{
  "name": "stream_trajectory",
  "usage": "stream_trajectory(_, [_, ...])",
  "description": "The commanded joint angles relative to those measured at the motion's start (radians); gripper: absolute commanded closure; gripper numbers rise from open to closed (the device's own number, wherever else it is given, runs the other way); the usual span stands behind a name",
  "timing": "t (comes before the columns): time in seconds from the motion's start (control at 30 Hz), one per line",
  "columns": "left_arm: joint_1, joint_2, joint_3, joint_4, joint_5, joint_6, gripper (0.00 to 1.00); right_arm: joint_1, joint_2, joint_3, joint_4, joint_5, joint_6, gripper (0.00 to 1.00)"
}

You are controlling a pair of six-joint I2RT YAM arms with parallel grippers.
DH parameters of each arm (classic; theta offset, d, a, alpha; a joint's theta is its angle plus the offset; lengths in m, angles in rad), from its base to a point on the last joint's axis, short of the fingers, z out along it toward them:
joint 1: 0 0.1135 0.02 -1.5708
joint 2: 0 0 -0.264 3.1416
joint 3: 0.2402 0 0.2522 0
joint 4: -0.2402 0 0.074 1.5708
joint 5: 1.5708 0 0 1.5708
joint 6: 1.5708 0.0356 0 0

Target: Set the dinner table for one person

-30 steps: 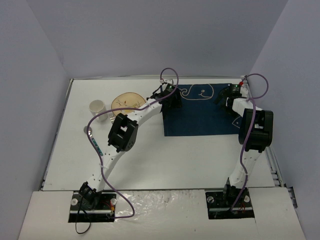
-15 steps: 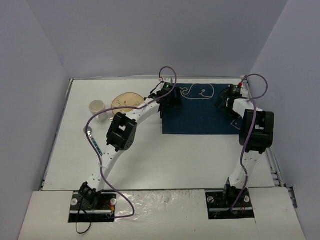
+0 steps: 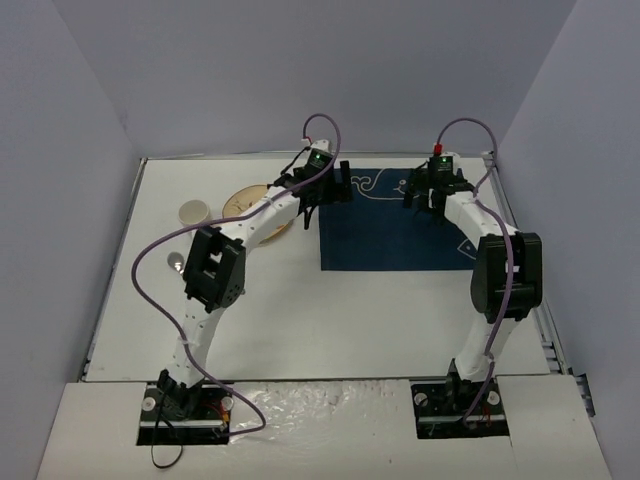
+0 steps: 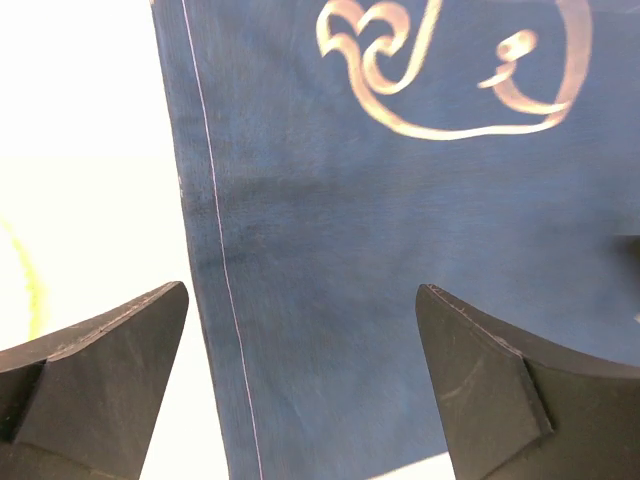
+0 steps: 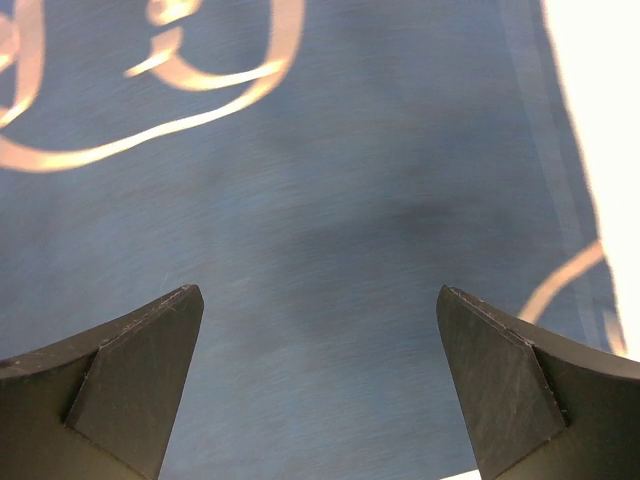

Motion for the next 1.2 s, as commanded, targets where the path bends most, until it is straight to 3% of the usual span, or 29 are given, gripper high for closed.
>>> stream_trajectory(0.0, [0.003, -0.296, -0.118, 0.005, -0.035, 0.040, 0.05, 0.067, 0.021, 0.057, 0.003, -0.005, -0.085, 0.00])
stream_trajectory(0.3, [-0.012, -0.787, -0.598, -0.092, -0.144, 0.096, 0.03, 0.106, 0.142, 0.092, 0.018, -0.011, -0.086, 0.00])
stream_trajectory(0.53, [-0.013, -1.074, -0.900, -0.197, -0.228, 0.023, 0.03, 0.106, 0.212, 0.092, 0.029, 0.001, -0.106, 0.00])
stream_trajectory(0.8, [-0.011, -1.232, -0.987, -0.315, -0.280, -0.025, 0.03, 0.090, 0.266, 0.089, 0.031, 0.024, -0.122, 0.00])
stream_trajectory(1.17, [-0.009, -1.257, -0.989, -0.336, -0.308, -0.016, 0.03, 0.044, 0.276, 0.070, 0.031, 0.042, -0.157, 0.00])
